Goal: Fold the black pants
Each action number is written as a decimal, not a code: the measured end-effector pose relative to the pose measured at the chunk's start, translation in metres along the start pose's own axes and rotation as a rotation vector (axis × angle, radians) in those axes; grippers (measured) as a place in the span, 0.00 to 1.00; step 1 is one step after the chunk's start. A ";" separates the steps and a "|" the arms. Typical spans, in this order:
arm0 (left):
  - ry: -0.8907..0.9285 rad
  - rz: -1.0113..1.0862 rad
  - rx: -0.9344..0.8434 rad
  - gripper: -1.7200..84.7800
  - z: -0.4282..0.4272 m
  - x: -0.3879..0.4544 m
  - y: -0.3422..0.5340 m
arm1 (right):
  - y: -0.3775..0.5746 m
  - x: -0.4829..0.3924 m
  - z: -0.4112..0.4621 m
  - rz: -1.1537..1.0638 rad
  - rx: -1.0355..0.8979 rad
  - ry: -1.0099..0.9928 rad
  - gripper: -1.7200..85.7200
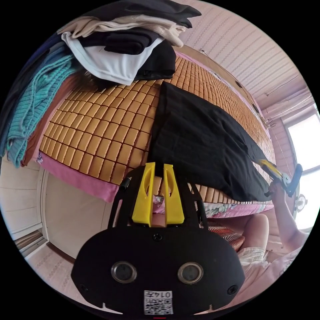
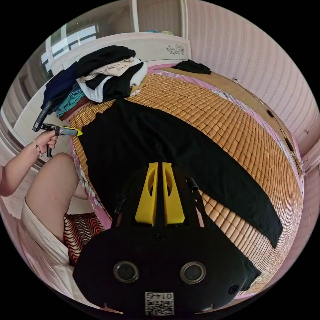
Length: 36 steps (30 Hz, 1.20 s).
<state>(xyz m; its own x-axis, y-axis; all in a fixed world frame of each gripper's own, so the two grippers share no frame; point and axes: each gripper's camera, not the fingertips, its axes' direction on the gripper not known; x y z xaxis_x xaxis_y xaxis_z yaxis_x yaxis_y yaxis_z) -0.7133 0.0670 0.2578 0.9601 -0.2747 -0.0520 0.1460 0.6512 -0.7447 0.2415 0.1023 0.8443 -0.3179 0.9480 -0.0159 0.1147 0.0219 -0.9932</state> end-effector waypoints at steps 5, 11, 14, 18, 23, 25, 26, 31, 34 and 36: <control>0.042 0.083 0.005 0.01 -0.033 -0.023 0.015 | -0.101 -0.084 0.049 -0.257 0.033 -0.051 0.03; 0.098 0.102 0.048 0.01 -0.062 -0.052 0.035 | -0.190 -0.161 0.108 -0.377 0.003 -0.068 0.09; 0.133 0.088 0.059 0.01 -0.070 -0.065 0.041 | -0.220 -0.188 0.144 -0.386 -0.060 -0.032 0.09; 0.136 0.092 0.081 0.01 -0.084 -0.075 0.048 | -0.244 -0.202 0.182 -0.360 -0.158 0.016 0.08; 0.043 0.096 0.133 0.01 -0.120 -0.092 0.057 | -0.260 -0.206 0.193 -0.348 -0.156 -0.033 0.05; 0.017 0.083 0.119 0.01 -0.123 -0.102 0.057 | -0.263 -0.204 0.191 -0.329 -0.143 -0.062 0.04; 0.015 0.070 0.098 0.01 -0.122 -0.108 0.056 | -0.265 -0.201 0.188 -0.309 -0.136 -0.095 0.03; 0.018 0.040 0.077 0.01 -0.126 -0.122 0.059 | -0.260 -0.184 0.150 -0.241 -0.012 -0.182 0.03; 0.046 -0.015 0.096 0.02 -0.135 -0.132 0.062 | -0.234 -0.156 0.103 -0.217 0.092 -0.192 0.03; 0.069 -0.047 0.099 0.04 -0.142 -0.138 0.065 | -0.199 -0.131 0.068 -0.204 0.179 -0.178 0.02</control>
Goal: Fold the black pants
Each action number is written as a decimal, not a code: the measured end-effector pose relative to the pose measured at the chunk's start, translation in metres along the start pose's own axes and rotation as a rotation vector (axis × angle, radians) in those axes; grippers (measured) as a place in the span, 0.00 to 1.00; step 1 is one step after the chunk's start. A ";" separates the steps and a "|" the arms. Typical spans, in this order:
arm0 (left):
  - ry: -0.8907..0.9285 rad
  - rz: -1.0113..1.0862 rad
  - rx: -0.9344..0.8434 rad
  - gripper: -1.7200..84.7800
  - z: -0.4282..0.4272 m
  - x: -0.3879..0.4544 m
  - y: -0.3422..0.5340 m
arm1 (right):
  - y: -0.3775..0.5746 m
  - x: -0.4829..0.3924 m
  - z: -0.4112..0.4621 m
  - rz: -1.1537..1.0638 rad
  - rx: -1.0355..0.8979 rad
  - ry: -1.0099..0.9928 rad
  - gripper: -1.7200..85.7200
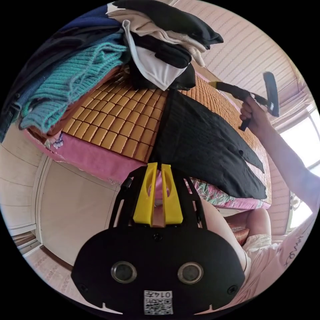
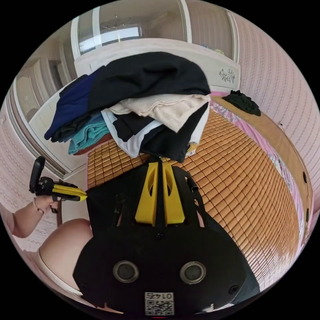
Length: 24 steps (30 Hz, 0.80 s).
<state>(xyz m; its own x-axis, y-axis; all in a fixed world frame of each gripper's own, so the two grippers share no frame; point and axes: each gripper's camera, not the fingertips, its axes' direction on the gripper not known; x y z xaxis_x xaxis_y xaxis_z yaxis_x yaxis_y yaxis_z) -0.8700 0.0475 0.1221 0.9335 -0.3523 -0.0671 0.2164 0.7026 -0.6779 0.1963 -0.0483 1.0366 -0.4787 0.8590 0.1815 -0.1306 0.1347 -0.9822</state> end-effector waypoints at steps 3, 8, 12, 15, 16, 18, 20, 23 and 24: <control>-0.003 -0.038 0.019 0.07 -0.016 -0.006 0.007 | 0.077 0.020 -0.067 -0.010 0.032 0.153 0.03; 0.039 -0.077 0.096 0.10 -0.045 -0.009 0.020 | 0.237 0.068 -0.198 0.304 -0.069 0.569 0.10; 0.061 -0.076 0.120 0.11 -0.053 -0.005 0.012 | 0.334 0.092 -0.297 0.594 -0.073 0.674 0.12; 0.037 -0.083 0.085 0.13 -0.047 -0.001 -0.006 | 0.404 0.102 -0.364 0.826 -0.029 0.702 0.14; -0.003 -0.066 0.071 0.14 -0.045 0.004 -0.013 | 0.430 0.105 -0.385 0.915 -0.011 0.706 0.16; -0.056 -0.043 0.042 0.14 -0.041 0.012 -0.024 | 0.467 0.106 -0.411 1.021 0.000 0.687 0.17; -0.028 -0.073 -0.003 0.14 -0.030 0.015 -0.036 | 0.512 0.107 -0.438 1.154 0.021 0.662 0.17; 0.049 -0.178 0.035 0.14 -0.026 0.011 -0.041 | 0.557 0.113 -0.469 1.317 0.102 0.582 0.17; 0.050 -0.189 0.039 0.14 -0.025 0.011 -0.042 | 0.564 0.116 -0.476 1.344 0.131 0.556 0.17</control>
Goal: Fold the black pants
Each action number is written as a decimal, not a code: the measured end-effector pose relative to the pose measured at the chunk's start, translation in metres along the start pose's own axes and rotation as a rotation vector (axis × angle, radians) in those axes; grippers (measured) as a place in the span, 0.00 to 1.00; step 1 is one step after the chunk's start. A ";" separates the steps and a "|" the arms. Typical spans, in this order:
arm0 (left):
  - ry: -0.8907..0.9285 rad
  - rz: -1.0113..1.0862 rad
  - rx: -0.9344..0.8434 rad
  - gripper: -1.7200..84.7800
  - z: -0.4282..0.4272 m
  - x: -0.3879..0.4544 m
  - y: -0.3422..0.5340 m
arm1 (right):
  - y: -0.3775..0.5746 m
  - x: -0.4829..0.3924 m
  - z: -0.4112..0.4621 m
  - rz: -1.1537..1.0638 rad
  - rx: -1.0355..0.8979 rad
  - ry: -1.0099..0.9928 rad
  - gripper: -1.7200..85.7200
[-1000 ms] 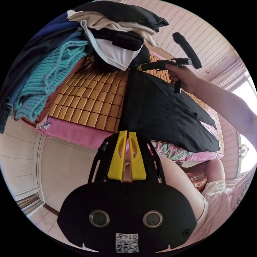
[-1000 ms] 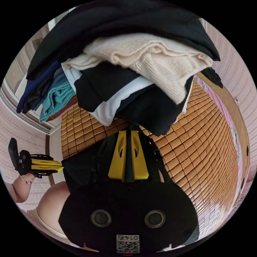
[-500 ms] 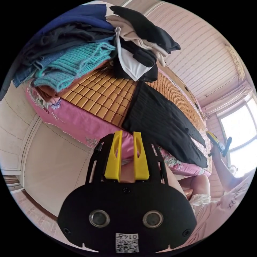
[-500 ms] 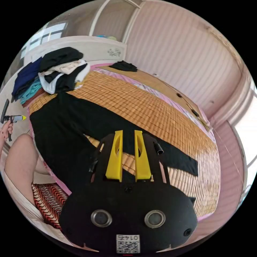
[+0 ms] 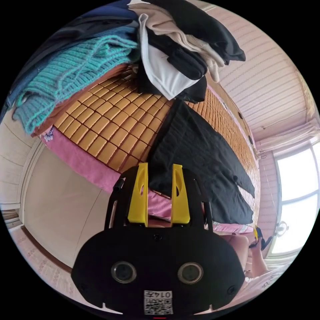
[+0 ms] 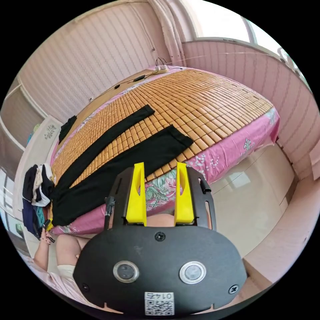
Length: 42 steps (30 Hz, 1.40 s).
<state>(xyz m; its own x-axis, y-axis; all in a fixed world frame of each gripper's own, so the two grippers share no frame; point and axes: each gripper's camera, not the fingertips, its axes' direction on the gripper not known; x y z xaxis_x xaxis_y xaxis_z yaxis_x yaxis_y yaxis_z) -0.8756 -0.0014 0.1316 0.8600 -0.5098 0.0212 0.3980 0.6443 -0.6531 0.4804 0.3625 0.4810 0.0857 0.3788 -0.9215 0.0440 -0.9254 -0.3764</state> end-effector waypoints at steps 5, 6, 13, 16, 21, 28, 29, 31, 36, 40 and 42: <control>-0.109 0.045 -0.013 0.08 0.004 0.019 -0.002 | -0.035 0.052 -0.015 0.138 0.027 -0.013 0.17; -0.113 0.045 -0.023 0.08 0.004 0.021 -0.003 | -0.039 0.056 -0.015 0.148 0.026 -0.009 0.17; -0.117 0.079 -0.037 0.02 -0.005 0.038 -0.009 | -0.078 0.086 -0.017 0.212 -0.032 0.050 0.10; -0.084 0.109 -0.002 0.01 -0.017 0.045 -0.008 | -0.089 0.090 -0.028 0.135 -0.076 0.028 0.05; -0.062 0.181 0.036 0.01 -0.036 0.063 -0.010 | -0.107 0.094 -0.066 0.048 -0.034 -0.028 0.03; 0.004 0.261 0.114 0.01 -0.059 0.099 -0.038 | -0.160 0.072 -0.109 -0.093 -0.006 0.047 0.03; 0.000 0.277 0.130 0.01 -0.060 0.108 -0.046 | -0.174 0.065 -0.108 -0.109 -0.026 0.072 0.03; 0.011 0.292 0.158 0.02 -0.059 0.121 -0.061 | -0.199 0.056 -0.102 -0.105 -0.074 0.110 0.03; 0.066 0.211 0.204 0.04 -0.021 0.151 -0.118 | -0.277 0.035 -0.064 0.119 -0.088 -0.013 0.03; 0.143 0.089 0.201 0.09 0.022 0.150 -0.139 | -0.299 0.003 -0.037 0.084 -0.086 0.136 0.06; 0.160 0.066 0.228 0.10 0.025 0.144 -0.132 | -0.294 -0.005 -0.032 -0.004 -0.083 0.207 0.09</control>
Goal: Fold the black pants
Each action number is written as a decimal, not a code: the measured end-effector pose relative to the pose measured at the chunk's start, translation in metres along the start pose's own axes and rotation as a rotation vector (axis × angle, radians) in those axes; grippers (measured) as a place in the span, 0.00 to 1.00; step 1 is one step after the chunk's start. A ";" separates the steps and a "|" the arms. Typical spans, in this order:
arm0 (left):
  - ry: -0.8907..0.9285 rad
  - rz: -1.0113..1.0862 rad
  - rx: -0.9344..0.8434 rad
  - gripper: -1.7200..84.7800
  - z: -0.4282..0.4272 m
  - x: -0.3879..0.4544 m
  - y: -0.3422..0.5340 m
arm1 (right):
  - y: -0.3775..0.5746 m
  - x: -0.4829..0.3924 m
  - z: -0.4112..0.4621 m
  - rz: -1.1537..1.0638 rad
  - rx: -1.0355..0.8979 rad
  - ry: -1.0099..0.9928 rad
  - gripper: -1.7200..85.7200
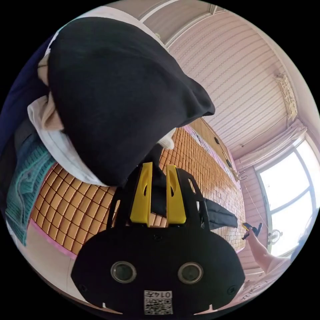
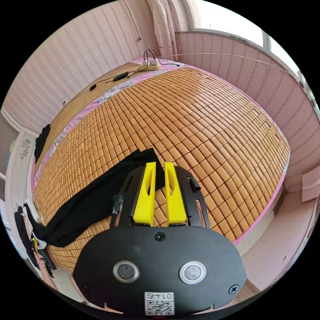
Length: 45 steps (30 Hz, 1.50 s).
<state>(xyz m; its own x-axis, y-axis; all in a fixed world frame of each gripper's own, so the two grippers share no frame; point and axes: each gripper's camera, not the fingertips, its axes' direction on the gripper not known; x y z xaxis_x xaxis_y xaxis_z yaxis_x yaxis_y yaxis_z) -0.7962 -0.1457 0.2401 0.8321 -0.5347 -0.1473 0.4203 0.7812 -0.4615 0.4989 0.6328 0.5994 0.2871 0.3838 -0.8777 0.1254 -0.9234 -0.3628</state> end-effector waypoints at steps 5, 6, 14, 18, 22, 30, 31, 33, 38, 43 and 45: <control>-0.136 0.023 -0.088 0.12 0.022 -0.011 0.039 | 0.015 -0.007 0.018 -0.119 -0.015 -0.027 0.16; -0.162 0.031 -0.108 0.13 0.029 -0.011 0.042 | 0.015 -0.007 0.021 -0.116 -0.027 -0.040 0.16; -0.344 0.004 -0.256 0.10 0.139 0.016 0.062 | 0.018 -0.037 0.009 -0.234 -0.070 -0.020 0.10; -0.319 0.060 -0.299 0.02 0.156 0.029 0.065 | 0.025 -0.040 -0.004 -0.326 -0.105 0.017 0.08; -0.315 0.151 -0.329 0.01 0.143 0.032 0.079 | 0.041 -0.011 -0.035 -0.361 -0.086 0.016 0.07; -0.446 0.417 -0.582 0.05 0.156 0.032 0.146 | 0.087 0.029 -0.071 -0.437 -0.173 0.017 0.08; -0.431 0.401 -0.574 0.07 0.154 0.031 0.153 | 0.094 0.029 -0.076 -0.451 -0.169 0.022 0.08; -0.419 0.373 -0.528 0.08 0.146 0.030 0.160 | 0.102 0.031 -0.083 -0.457 -0.160 0.034 0.09; -0.370 0.523 -0.431 0.08 0.118 0.079 0.202 | 0.116 0.052 -0.104 -0.340 -0.085 -0.004 0.08; -0.101 0.787 -0.515 0.09 0.158 0.173 0.276 | 0.122 0.072 -0.105 -0.221 -0.069 -0.102 0.05; 0.004 0.850 -0.537 0.09 0.183 0.204 0.304 | 0.122 0.077 -0.102 -0.170 -0.061 -0.076 0.06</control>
<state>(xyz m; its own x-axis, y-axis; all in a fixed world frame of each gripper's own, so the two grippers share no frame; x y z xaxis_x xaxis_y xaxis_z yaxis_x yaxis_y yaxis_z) -0.4328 0.0413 0.2298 0.7785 0.1316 -0.6137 -0.5325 0.6559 -0.5350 0.6336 0.5506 0.5197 0.1847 0.5307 -0.8272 0.2235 -0.8423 -0.4905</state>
